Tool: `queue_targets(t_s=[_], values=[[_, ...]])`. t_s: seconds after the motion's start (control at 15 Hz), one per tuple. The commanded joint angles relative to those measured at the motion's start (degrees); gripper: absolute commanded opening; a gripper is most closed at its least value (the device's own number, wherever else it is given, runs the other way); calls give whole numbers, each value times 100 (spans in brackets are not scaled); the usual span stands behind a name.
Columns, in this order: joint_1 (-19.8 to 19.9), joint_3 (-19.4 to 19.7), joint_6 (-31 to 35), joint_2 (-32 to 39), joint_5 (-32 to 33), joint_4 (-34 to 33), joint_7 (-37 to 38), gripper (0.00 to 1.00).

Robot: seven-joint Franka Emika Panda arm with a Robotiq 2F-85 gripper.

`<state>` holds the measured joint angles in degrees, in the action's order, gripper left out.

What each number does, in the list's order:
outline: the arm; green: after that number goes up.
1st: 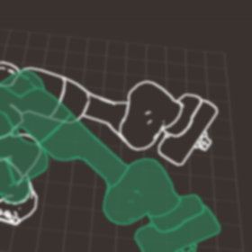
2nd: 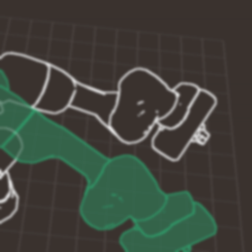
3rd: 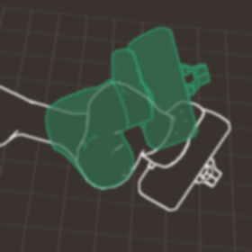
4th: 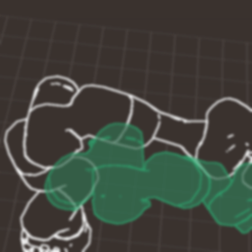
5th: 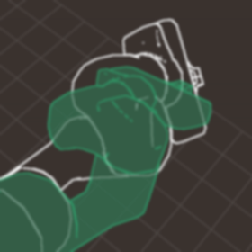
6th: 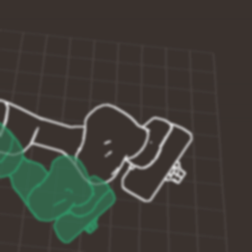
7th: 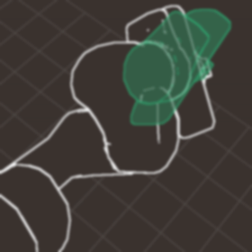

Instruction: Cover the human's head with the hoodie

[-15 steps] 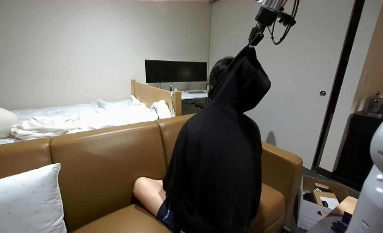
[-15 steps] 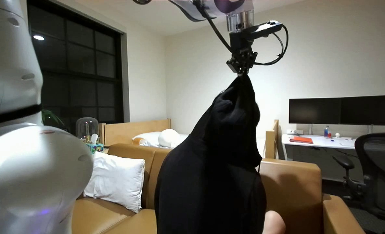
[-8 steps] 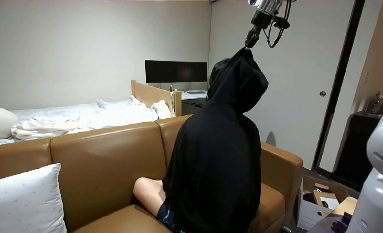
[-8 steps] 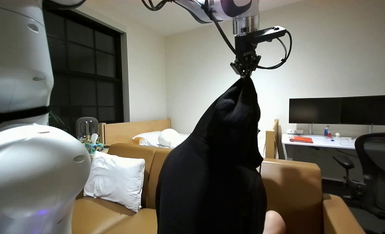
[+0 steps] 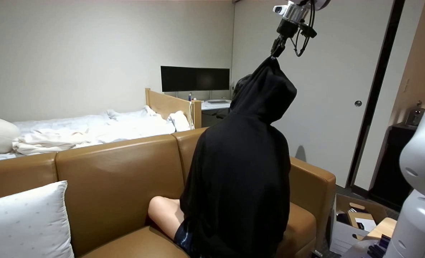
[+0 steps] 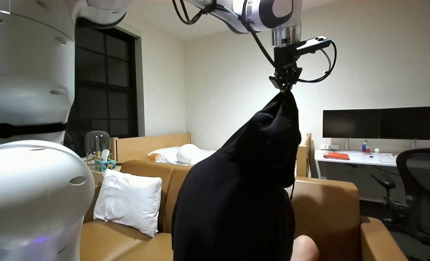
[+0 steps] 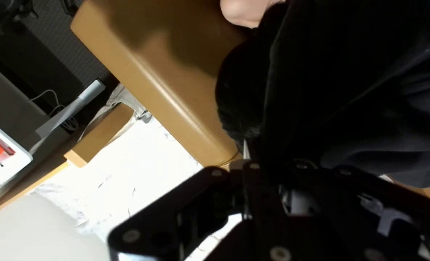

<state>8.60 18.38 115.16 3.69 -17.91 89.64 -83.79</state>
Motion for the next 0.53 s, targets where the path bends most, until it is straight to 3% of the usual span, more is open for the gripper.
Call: queue_targets(t_s=[0.0, 0.47], values=[[500, -143, -37, 451, -245, -616, -228, 2], [804, -408, -171, 650, -253, -813, -26, 2]])
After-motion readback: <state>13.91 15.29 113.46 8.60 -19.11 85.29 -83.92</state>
